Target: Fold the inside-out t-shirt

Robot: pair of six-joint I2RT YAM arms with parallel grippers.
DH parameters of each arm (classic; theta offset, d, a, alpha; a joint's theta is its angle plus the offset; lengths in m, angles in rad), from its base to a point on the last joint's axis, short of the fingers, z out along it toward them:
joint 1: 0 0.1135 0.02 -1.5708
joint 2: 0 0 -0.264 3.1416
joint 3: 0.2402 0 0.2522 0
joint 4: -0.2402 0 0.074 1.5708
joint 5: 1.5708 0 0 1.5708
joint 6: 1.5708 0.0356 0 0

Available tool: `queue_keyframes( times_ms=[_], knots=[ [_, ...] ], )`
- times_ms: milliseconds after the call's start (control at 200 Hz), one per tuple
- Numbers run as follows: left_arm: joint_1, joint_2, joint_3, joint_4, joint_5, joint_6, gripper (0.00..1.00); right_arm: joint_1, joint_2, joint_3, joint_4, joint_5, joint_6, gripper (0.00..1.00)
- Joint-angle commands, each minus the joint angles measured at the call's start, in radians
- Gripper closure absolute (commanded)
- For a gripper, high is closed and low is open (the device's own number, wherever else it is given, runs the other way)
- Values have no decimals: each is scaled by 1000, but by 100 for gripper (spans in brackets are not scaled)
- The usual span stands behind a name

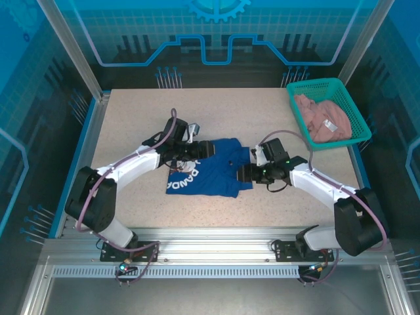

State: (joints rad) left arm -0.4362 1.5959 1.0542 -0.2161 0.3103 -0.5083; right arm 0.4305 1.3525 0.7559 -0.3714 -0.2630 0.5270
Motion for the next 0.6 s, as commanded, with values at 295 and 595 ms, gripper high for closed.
queue_keyframes(
  times_ms=[295, 595],
  knots=[
    [47, -54, -41, -93, -90, 57, 24, 93, 176, 3, 201, -16, 122, 49],
    [63, -108, -93, -102, -110, 75, 24, 86, 206, 49, 184, -15, 91, 79]
  ],
)
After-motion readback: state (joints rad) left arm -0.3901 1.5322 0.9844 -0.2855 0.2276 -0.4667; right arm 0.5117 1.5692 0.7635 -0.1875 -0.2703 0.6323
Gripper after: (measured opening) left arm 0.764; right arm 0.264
